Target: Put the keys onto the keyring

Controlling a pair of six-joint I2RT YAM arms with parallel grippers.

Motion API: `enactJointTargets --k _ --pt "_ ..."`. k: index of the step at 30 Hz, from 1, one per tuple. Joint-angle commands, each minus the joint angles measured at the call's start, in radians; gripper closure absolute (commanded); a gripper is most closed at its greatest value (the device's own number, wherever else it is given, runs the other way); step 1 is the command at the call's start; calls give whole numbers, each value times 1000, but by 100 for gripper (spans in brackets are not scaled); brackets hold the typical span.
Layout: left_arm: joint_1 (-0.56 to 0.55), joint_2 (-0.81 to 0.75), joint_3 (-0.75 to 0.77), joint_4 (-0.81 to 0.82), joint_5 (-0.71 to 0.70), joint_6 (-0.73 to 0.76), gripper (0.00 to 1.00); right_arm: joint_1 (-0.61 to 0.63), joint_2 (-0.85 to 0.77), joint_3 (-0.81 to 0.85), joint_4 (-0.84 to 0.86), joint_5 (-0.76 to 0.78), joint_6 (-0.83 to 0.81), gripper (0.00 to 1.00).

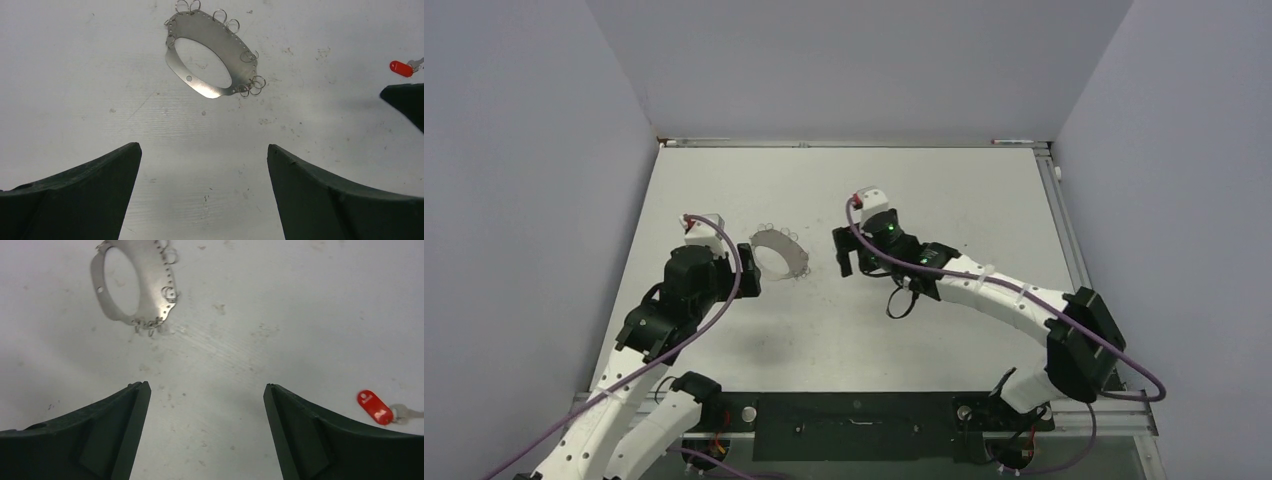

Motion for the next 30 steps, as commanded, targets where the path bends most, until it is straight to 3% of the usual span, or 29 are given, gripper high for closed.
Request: enactJointTargets --k 1,7,15,26,30 --pt "19 -51 26 25 -46 5 5 134 138 152 -26 43 -44 12" --pt "39 -108 24 17 -88 0 5 183 360 333 -38 1 -71 16" --pt "41 -141 15 28 -95 0 4 246 564 547 -109 74 -121 16" --pt "74 -197 -2 32 -105 10 4 239 700 710 -154 6 -155 19" --pt "78 -197 -6 40 -68 20 4 227 766 794 -202 -19 -143 26"
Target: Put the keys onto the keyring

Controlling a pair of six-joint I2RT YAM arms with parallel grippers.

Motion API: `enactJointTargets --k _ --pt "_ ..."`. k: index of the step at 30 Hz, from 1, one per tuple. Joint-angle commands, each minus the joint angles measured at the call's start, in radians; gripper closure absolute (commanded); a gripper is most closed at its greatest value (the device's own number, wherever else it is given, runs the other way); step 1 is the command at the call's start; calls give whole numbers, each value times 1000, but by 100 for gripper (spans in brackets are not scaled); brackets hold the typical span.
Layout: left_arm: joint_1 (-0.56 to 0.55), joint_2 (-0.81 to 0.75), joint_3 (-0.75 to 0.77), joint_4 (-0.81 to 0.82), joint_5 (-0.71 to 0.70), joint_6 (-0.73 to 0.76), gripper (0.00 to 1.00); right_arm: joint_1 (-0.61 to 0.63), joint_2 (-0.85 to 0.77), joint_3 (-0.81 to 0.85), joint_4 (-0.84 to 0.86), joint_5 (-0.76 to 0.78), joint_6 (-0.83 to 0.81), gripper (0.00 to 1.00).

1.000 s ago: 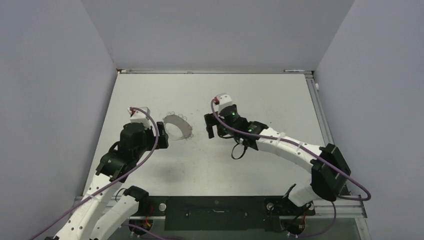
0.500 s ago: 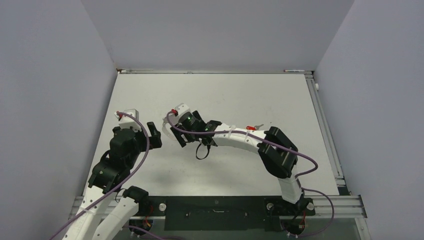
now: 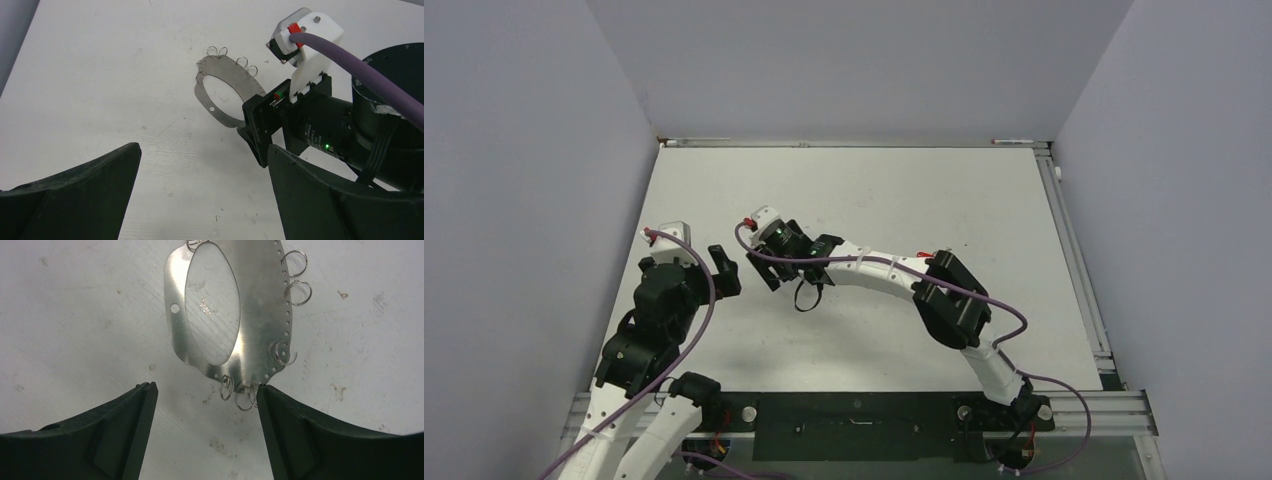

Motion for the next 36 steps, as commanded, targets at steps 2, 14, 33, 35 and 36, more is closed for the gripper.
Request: enactJointTargets --k 2,14,33,35,36 --pt "12 -2 -6 42 42 17 4 -16 68 113 -50 -54 -2 29" --pt "34 -2 -11 48 82 27 3 -48 119 139 -42 -128 21 40" --pt "39 -5 -13 49 91 30 3 -51 113 124 -53 -129 39 59" --pt "40 -6 -13 51 93 30 3 -52 106 114 -52 -123 41 59" --pt "40 -7 -13 52 93 30 3 -52 105 112 -51 -120 44 59"
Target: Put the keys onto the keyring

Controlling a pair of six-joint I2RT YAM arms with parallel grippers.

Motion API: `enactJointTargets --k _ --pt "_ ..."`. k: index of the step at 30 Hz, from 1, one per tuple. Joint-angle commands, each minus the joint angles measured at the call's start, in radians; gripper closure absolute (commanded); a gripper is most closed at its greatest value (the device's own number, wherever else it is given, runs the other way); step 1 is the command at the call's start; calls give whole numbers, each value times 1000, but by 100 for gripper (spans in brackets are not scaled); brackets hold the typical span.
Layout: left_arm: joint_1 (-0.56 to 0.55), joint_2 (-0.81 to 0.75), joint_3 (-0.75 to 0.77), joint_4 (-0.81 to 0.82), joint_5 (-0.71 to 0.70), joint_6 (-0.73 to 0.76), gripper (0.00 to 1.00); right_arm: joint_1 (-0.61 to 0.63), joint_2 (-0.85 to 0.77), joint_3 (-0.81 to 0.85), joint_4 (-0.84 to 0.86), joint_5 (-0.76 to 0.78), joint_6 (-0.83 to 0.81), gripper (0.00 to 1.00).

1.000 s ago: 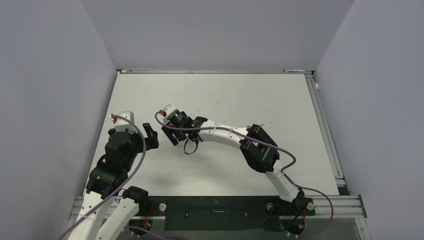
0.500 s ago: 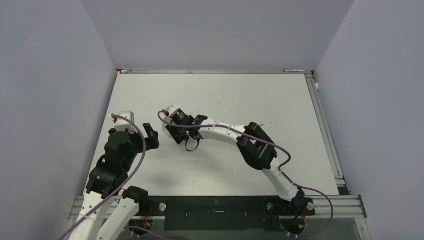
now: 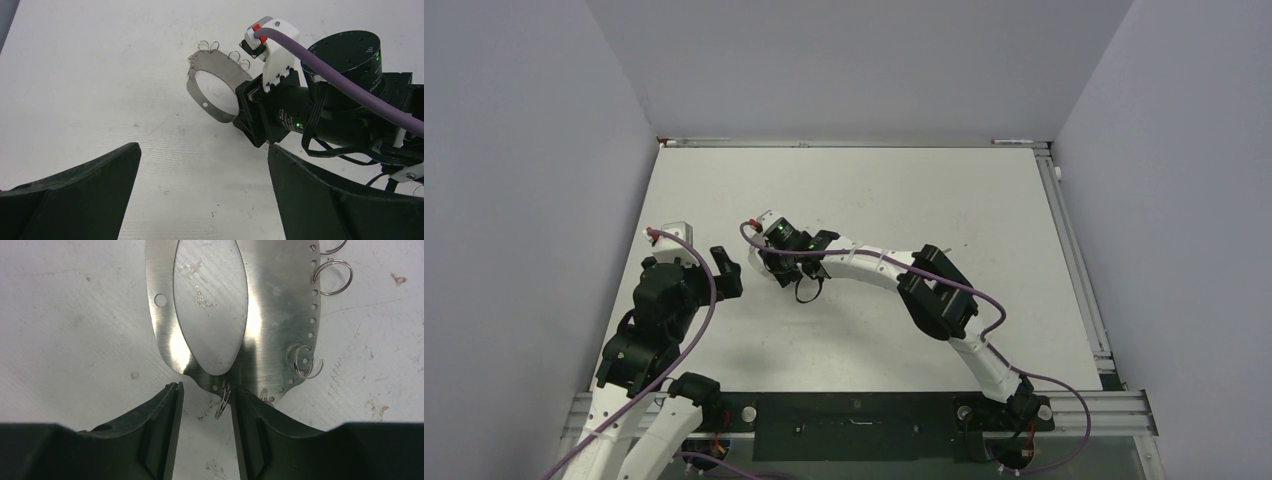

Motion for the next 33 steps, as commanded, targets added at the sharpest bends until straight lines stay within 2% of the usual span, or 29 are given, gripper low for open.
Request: enactJointTargets --k 1,10,17,27,33 --pt "8 -7 -4 48 13 18 3 -4 -33 9 6 11 17 59" --pt "10 -6 -3 49 15 18 3 -8 -44 3 -20 47 24 64" --pt "15 -5 -4 50 17 20 3 -9 -63 -17 -29 71 27 64" --pt "16 -2 -4 50 17 20 3 -11 -88 -36 -34 83 29 73" --pt "18 -1 -5 50 18 20 3 -10 -101 -39 -45 96 30 73"
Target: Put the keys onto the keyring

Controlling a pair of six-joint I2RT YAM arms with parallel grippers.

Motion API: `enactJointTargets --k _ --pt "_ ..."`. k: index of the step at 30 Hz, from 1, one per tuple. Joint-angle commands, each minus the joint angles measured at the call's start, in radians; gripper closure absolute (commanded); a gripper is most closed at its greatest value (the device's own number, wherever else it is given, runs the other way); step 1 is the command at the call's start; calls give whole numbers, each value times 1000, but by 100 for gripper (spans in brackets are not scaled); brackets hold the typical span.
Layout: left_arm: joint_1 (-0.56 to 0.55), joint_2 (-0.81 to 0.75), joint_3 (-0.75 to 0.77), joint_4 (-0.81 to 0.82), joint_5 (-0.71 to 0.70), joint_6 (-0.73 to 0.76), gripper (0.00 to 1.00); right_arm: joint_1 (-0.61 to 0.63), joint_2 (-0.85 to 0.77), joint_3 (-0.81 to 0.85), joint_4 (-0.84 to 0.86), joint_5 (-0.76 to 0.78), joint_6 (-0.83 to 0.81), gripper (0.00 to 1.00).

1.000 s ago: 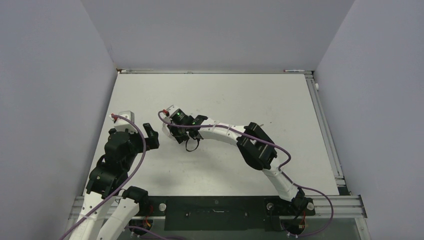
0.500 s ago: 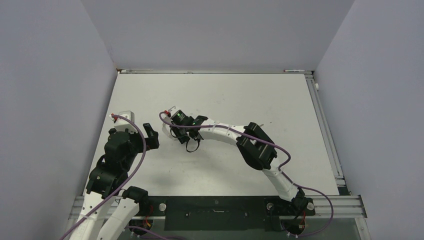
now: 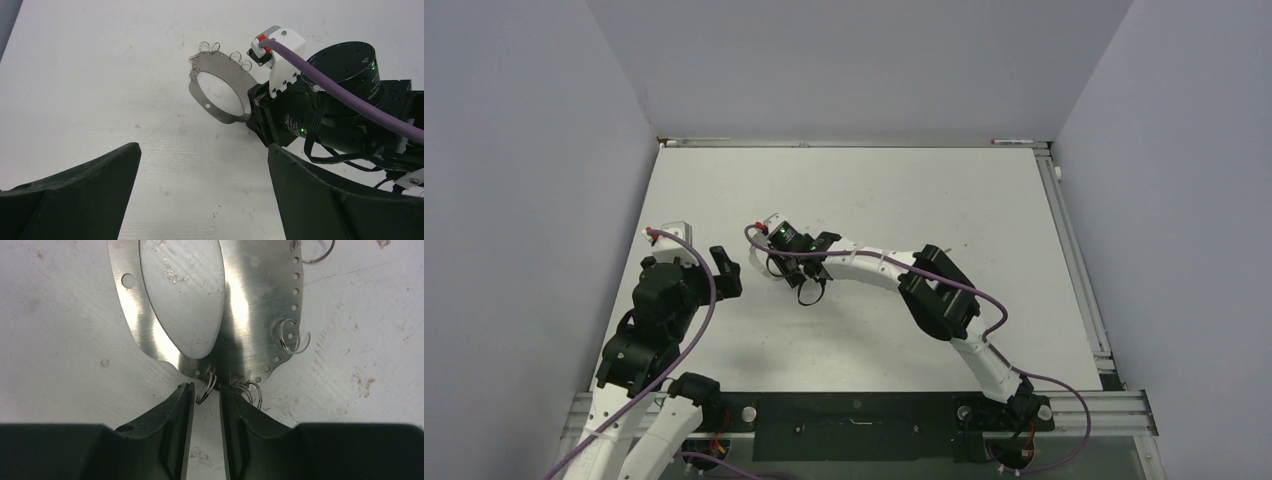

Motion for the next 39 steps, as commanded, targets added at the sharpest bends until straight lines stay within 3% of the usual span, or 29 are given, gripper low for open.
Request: enactJointTargets --k 1,5,39 --pt "9 0 -5 48 13 13 3 -8 -89 -5 -8 36 13 71" --pt "9 0 -5 49 14 13 3 -10 -101 -14 -1 38 15 69" --pt "11 2 -5 48 17 14 2 -20 -70 -24 33 -14 28 80"
